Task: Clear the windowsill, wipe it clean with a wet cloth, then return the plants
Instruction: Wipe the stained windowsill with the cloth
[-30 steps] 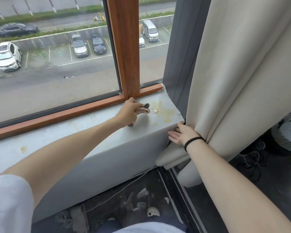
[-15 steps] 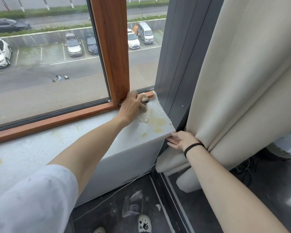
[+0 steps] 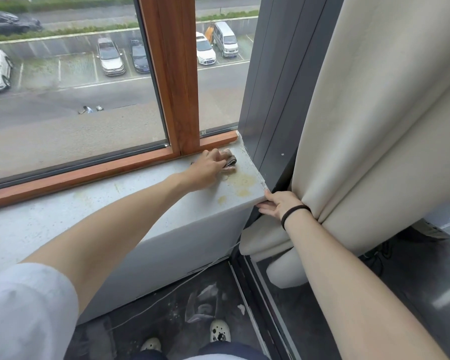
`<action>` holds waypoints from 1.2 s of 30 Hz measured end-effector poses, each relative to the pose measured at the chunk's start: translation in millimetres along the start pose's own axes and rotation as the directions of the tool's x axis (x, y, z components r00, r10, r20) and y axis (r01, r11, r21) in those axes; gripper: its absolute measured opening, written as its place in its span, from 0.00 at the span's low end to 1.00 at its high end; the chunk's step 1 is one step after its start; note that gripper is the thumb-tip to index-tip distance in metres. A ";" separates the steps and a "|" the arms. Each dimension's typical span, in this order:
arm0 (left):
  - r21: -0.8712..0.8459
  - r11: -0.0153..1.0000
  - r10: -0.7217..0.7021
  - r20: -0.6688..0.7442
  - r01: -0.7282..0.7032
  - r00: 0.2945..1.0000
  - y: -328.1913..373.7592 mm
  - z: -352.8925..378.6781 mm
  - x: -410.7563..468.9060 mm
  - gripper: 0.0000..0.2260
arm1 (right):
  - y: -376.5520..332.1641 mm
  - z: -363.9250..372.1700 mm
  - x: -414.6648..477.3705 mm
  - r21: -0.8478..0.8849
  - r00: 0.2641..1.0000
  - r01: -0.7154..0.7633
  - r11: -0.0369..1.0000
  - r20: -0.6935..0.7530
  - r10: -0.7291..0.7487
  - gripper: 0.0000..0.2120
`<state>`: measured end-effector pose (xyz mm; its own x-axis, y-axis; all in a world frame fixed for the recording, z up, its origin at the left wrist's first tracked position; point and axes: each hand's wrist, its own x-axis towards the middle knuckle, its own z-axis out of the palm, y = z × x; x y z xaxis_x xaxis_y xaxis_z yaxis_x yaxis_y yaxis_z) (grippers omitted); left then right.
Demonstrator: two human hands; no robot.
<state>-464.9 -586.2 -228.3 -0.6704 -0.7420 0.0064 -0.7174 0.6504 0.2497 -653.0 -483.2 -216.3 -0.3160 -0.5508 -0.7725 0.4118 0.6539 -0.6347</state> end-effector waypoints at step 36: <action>-0.450 0.882 -0.206 -0.100 0.141 0.973 67.6 -48.8 -20.2 0.16 | 2.7 -61.4 -6.8 -0.164 0.996 -0.034 0.986 -0.092 0.019 0.29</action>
<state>-490.6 -535.2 -164.2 -0.4857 -0.8726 0.0515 -0.6415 0.3958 0.6571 -702.2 -445.8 -214.0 -0.3856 -0.4879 -0.7831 0.2768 0.7485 -0.6026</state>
